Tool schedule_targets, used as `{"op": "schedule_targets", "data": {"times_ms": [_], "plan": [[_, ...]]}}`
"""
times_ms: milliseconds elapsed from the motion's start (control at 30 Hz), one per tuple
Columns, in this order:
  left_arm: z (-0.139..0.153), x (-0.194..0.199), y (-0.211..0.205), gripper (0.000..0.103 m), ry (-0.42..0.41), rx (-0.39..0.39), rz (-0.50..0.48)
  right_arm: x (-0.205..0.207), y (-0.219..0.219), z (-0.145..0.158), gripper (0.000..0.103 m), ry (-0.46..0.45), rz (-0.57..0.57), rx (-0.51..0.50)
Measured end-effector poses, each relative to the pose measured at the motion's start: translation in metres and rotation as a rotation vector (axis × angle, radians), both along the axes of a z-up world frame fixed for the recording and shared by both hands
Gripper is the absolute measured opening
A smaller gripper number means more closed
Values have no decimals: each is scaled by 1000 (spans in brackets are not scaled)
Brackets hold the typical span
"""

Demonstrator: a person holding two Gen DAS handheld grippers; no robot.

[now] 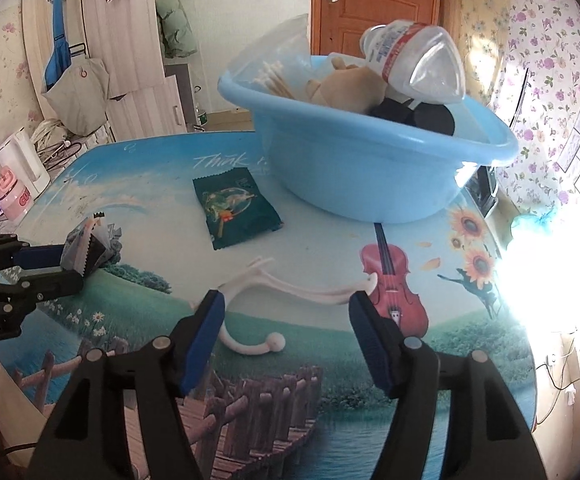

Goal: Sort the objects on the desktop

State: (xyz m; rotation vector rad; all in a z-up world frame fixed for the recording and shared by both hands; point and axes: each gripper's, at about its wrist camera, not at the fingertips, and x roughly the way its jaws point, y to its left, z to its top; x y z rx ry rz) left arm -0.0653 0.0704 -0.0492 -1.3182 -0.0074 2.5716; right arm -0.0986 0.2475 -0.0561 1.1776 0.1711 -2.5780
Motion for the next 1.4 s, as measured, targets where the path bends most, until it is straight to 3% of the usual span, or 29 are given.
{"op": "schedule_targets", "data": {"times_ms": [267, 533, 567, 600, 633, 667, 967, 1333, 1367, 1400], "plan": [[-1, -1, 0, 38, 16, 2, 8, 1, -6, -8, 71, -28, 27, -61], [-1, -1, 0, 38, 8, 10, 9, 10, -22, -12, 71, 3, 91, -21], [0, 0, 0, 38, 7, 14, 9, 11, -22, -12, 65, 11, 93, -19], [0, 0, 0, 38, 7, 16, 10, 11, -21, -11, 49, 17, 97, -24], [0, 1, 0, 38, 7, 18, 10, 11, -19, -9, 39, 15, 97, -35], [0, 2, 0, 38, 8, 18, 9, 10, -16, -8, 36, 1, 97, -56], [15, 6, 3, 38, 35, 32, -1, 19, -3, 6, 36, 35, 81, -125], [14, 10, 10, 38, 23, 6, -25, 35, -17, 9, 37, 32, 188, -79], [13, 10, 10, 38, 18, 4, -29, 37, -18, 9, 41, 39, 194, -63], [11, 9, 10, 38, 15, 4, -32, 38, -19, 9, 52, 46, 199, -51]]}}
